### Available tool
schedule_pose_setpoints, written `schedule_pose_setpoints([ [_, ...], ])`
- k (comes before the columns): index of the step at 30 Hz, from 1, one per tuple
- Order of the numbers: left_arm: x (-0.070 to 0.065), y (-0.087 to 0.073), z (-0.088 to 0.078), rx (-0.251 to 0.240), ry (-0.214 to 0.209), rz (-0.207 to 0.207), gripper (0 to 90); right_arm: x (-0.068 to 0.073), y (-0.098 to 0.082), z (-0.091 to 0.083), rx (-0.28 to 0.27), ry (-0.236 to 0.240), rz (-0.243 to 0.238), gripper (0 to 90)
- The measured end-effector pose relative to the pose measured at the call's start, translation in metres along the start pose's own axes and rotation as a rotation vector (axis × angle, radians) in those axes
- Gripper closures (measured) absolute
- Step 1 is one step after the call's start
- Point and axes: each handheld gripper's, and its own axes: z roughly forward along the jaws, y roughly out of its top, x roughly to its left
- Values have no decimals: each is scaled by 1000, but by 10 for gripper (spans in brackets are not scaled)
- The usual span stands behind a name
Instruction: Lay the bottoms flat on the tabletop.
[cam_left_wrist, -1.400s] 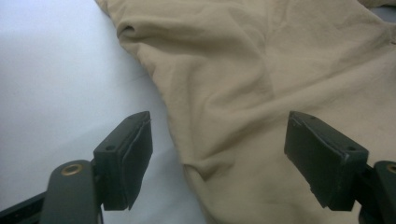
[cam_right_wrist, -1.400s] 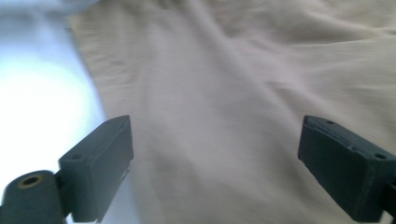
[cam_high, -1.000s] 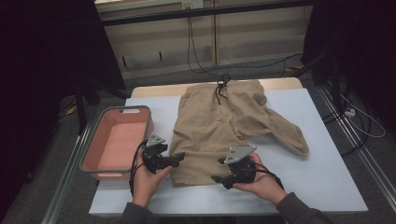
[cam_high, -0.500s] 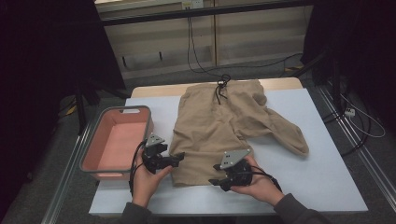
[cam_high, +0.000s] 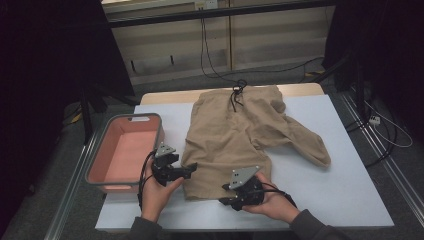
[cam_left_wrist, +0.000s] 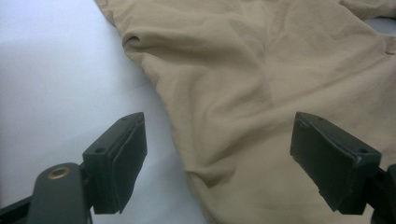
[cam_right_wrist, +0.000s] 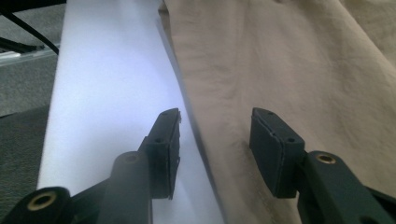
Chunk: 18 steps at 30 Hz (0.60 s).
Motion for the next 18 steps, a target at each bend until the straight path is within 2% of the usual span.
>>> schedule_pose_setpoints([
  [4,0,0,0,-3,2,-1,188,-2,0,1,0,-1,8,539],
  [6,-1,0,0,-2,1,-1,188,-4,0,2,-2,-18,4,534],
  [9,-1,0,0,0,0,0,188,-9,0,3,-4,-12,24,541],
  [12,-2,0,1,0,-2,-1,189,-10,1,3,4,-7,8,551],
  [16,-3,0,1,-4,0,-1,189,-12,2,4,2,-19,14,611],
  [18,-3,1,0,-7,2,2,190,-12,2,4,-3,-26,21,670],
])
